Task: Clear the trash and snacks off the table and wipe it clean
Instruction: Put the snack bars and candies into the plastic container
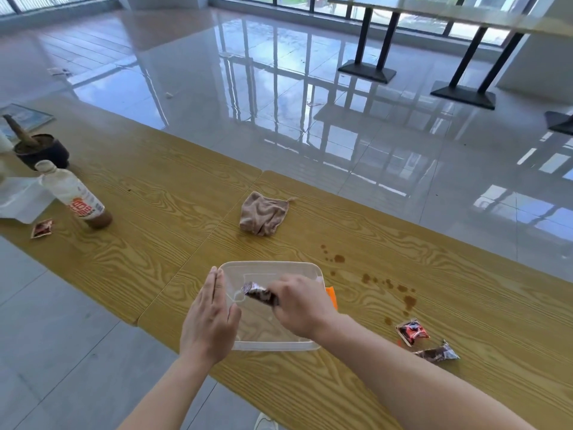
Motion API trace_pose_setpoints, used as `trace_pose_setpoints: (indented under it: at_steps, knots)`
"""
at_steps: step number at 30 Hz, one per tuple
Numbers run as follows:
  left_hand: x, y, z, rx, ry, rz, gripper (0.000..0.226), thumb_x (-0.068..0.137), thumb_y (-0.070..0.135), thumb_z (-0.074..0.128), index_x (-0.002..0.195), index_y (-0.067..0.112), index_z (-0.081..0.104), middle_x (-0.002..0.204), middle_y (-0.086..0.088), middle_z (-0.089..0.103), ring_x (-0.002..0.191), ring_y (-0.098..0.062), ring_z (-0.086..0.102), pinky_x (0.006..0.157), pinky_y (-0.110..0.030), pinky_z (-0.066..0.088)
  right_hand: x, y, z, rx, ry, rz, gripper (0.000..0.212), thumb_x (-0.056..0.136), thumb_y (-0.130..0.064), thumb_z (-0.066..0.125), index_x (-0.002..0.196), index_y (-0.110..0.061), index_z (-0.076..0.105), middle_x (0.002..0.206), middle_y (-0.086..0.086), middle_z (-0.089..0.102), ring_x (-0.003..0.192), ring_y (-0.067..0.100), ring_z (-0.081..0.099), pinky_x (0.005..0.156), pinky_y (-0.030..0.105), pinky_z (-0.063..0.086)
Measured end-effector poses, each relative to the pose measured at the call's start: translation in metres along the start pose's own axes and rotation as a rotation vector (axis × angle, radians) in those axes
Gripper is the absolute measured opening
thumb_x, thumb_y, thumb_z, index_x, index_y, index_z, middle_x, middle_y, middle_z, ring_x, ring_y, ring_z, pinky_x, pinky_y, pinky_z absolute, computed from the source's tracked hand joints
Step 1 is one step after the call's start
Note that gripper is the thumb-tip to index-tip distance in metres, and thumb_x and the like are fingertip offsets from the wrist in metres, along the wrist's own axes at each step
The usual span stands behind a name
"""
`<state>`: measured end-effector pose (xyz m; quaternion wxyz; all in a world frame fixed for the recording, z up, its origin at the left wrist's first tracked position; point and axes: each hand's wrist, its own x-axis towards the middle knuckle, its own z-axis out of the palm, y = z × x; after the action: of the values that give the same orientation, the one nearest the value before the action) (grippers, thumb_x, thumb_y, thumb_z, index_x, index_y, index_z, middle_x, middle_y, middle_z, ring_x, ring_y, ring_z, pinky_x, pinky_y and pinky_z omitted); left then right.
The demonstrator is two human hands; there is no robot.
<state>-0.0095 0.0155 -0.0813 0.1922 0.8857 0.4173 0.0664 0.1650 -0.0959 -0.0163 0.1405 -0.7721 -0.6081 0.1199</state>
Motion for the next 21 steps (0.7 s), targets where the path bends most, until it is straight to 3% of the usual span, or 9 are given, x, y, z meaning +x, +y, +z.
trace_pose_setpoints:
  at_steps: [3,8,12,14,17,19,21]
  knots:
    - [-0.01,0.003,0.002,0.025,0.003,0.023,0.078,0.088,0.042,0.006,0.154,0.001,0.002,0.165,-0.008,-0.004,0.15,-0.009,-0.008,0.121,-0.026,0.001,0.003,-0.007,0.022,-0.127,-0.196,0.018,0.015,0.088,-0.005,0.054,0.097,-0.01,0.064,0.099,0.009,0.061,0.096,0.031,0.056,0.064,0.036,0.037]
    - [-0.013,0.003,-0.015,-0.012,0.083,0.0,0.079,0.087,0.041,0.014,0.155,0.001,0.008,0.165,-0.012,0.006,0.151,-0.013,0.003,0.117,-0.021,0.001,0.018,-0.016,0.022,-0.188,-0.289,0.034,0.019,0.084,0.004,0.052,0.089,-0.008,0.065,0.094,0.013,0.065,0.087,0.034,0.06,0.064,0.037,0.043]
    - [-0.011,-0.015,-0.023,0.027,0.119,-0.024,0.072,0.09,0.032,0.019,0.153,-0.004,0.016,0.164,-0.016,0.013,0.151,-0.018,0.008,0.118,-0.025,0.008,0.018,-0.022,0.013,0.017,-0.105,0.028,0.011,0.083,-0.007,0.057,0.089,-0.01,0.066,0.089,0.01,0.067,0.086,0.033,0.061,0.067,0.039,0.048]
    - [-0.012,-0.027,-0.019,0.087,0.097,-0.013,0.073,0.09,0.032,0.012,0.149,-0.008,0.023,0.163,-0.019,0.012,0.152,-0.019,0.002,0.12,-0.028,0.009,0.002,-0.01,-0.001,0.143,0.143,0.078,0.02,0.083,-0.014,0.061,0.1,-0.015,0.072,0.093,0.004,0.071,0.085,0.025,0.065,0.07,0.035,0.052]
    - [-0.013,-0.031,-0.014,0.11,0.087,0.004,0.076,0.089,0.034,0.007,0.147,-0.011,0.025,0.163,-0.021,0.013,0.152,-0.02,0.0,0.121,-0.029,0.008,-0.033,0.039,-0.03,0.194,0.46,0.239,0.019,0.082,-0.01,0.068,0.097,-0.017,0.076,0.088,-0.004,0.074,0.074,0.014,0.066,0.064,0.026,0.049]
    - [-0.014,-0.023,-0.016,0.062,0.103,-0.017,0.076,0.089,0.037,0.015,0.152,-0.006,0.016,0.164,-0.017,0.012,0.152,-0.018,0.005,0.119,-0.026,0.007,-0.054,0.09,-0.04,0.138,0.41,0.426,0.018,0.083,-0.009,0.07,0.099,-0.017,0.075,0.088,-0.002,0.074,0.076,0.014,0.066,0.066,0.026,0.049]
    - [-0.012,-0.016,-0.019,0.02,0.097,-0.021,0.079,0.087,0.04,0.017,0.154,-0.002,0.012,0.165,-0.014,0.009,0.151,-0.016,0.006,0.119,-0.025,0.007,-0.072,0.14,-0.035,0.053,0.166,0.622,0.023,0.085,-0.012,0.067,0.107,-0.017,0.072,0.096,0.001,0.074,0.083,0.016,0.065,0.071,0.031,0.053]
